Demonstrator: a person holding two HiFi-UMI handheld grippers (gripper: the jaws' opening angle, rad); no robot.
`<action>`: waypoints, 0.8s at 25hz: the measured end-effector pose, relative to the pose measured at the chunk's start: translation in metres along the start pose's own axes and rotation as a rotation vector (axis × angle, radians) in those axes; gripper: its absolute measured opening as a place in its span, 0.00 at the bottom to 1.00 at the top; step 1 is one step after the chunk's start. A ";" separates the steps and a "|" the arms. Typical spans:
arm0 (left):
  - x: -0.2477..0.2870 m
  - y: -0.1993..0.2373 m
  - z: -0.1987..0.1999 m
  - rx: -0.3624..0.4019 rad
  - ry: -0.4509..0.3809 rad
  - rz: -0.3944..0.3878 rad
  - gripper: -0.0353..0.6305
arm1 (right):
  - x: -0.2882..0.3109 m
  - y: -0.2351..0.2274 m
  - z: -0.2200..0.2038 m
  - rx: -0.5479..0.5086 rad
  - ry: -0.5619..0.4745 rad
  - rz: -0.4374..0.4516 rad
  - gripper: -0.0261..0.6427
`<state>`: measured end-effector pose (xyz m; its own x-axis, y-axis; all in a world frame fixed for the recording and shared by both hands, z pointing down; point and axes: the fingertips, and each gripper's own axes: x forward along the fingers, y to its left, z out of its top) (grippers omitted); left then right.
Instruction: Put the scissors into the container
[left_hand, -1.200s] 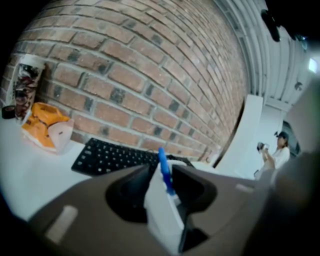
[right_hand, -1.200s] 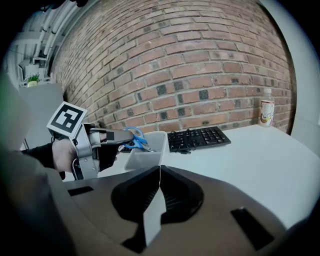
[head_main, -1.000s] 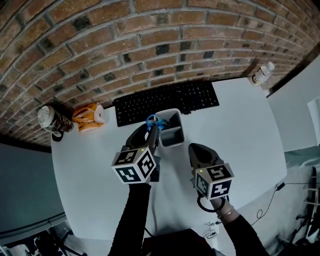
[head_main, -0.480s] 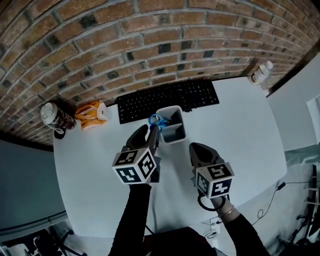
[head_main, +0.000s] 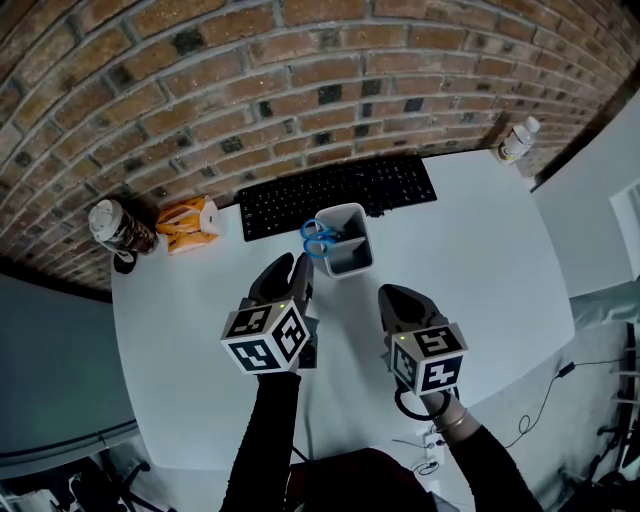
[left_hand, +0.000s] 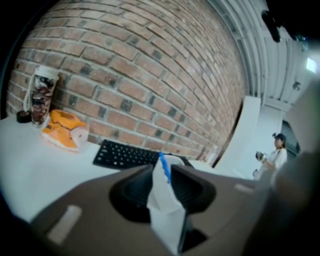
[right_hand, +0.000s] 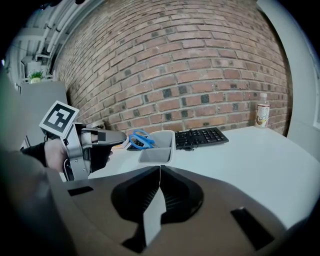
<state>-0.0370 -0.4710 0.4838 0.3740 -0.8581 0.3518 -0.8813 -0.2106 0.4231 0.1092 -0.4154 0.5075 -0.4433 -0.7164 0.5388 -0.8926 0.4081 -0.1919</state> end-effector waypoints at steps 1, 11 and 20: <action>-0.003 0.000 -0.001 0.002 -0.001 0.001 0.21 | -0.002 0.002 -0.001 0.000 -0.003 0.000 0.05; -0.032 -0.010 -0.013 0.057 0.002 0.005 0.06 | -0.025 0.010 -0.004 -0.002 -0.043 -0.005 0.05; -0.067 -0.028 -0.025 0.146 0.005 0.007 0.06 | -0.055 0.016 -0.010 -0.013 -0.080 -0.011 0.05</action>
<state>-0.0300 -0.3956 0.4692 0.3692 -0.8573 0.3587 -0.9162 -0.2712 0.2949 0.1202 -0.3637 0.4829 -0.4389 -0.7637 0.4734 -0.8966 0.4070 -0.1748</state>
